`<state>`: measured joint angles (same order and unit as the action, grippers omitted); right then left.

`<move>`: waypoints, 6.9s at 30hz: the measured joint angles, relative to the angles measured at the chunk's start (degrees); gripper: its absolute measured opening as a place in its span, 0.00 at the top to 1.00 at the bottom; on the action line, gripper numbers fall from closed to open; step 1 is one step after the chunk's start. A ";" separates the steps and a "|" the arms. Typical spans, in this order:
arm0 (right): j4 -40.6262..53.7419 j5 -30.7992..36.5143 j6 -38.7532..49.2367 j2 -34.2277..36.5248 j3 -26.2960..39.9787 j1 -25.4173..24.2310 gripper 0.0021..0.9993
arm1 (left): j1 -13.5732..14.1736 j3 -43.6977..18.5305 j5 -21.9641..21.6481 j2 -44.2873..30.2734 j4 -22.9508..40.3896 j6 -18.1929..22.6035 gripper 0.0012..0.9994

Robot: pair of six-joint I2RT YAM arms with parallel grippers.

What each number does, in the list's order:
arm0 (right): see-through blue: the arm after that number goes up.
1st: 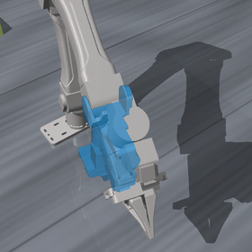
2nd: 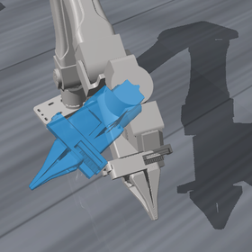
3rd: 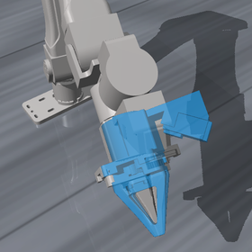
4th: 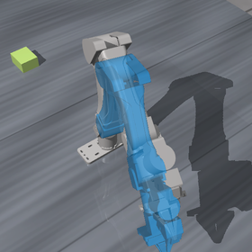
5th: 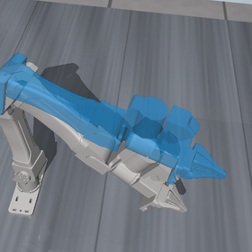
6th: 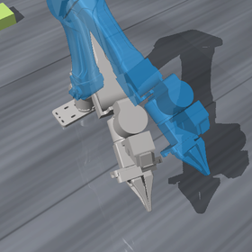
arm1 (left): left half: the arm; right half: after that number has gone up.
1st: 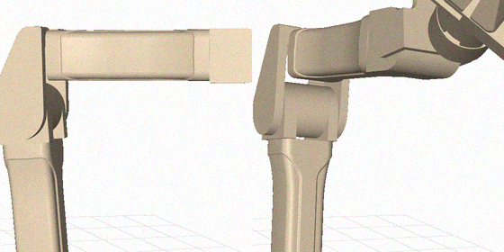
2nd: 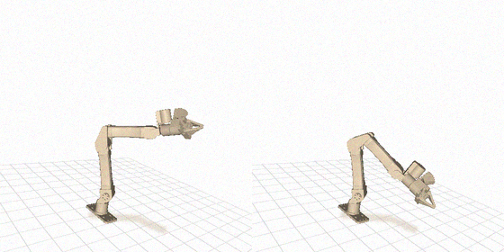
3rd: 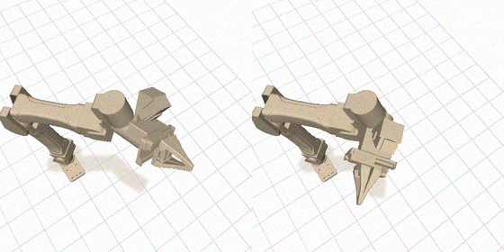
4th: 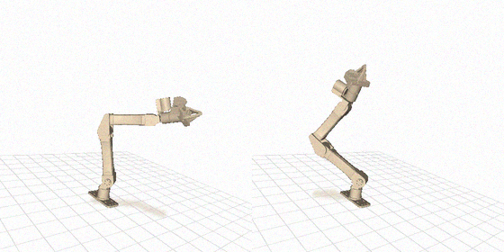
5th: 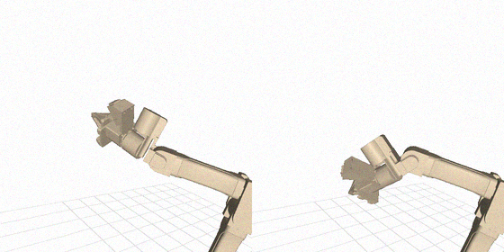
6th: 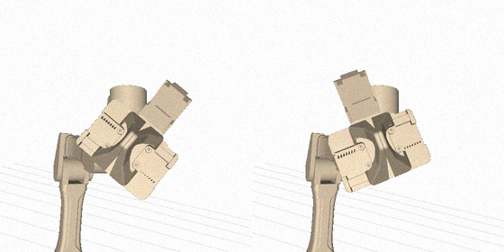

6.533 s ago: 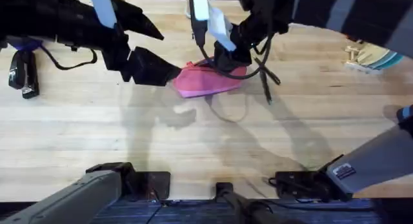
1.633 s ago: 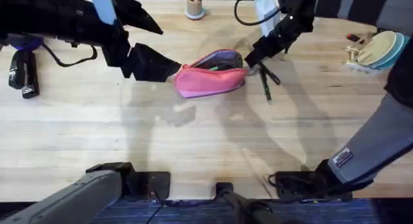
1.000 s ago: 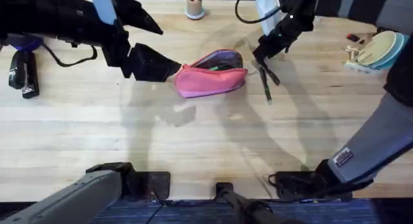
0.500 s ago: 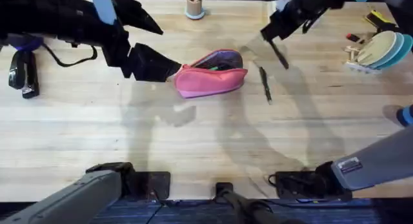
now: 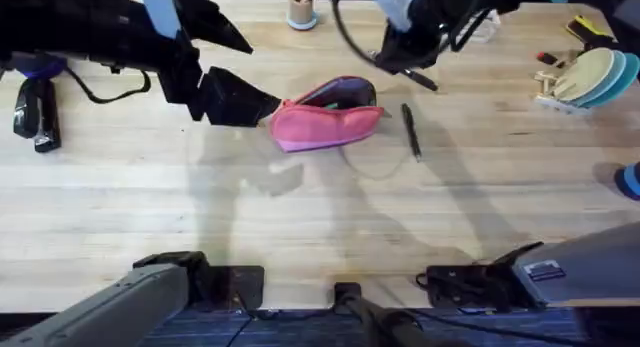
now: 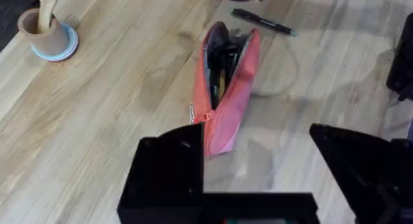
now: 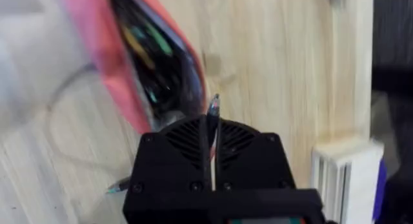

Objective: Unzip the bag, pick up the pens from the table one at a time and place them inside, then zip the bag closed.

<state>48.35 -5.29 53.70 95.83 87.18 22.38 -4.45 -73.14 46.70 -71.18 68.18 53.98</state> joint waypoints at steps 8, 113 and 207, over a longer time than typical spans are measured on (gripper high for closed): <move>0.42 -9.30 8.13 0.02 0.00 2.72 0.97 | 0.00 0.00 -0.01 0.00 0.00 0.00 0.01; 1.03 -9.28 -3.46 -11.98 -2.56 -2.89 0.00 | 0.00 0.00 -0.20 0.00 0.81 0.00 0.01; -18.35 2.08 -37.00 -1.57 -31.08 -12.35 0.42 | 0.00 0.00 -0.22 0.00 0.81 0.00 0.01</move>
<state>30.00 -3.21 16.70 94.26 56.10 10.03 -4.45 -73.14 46.48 -71.18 68.99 53.98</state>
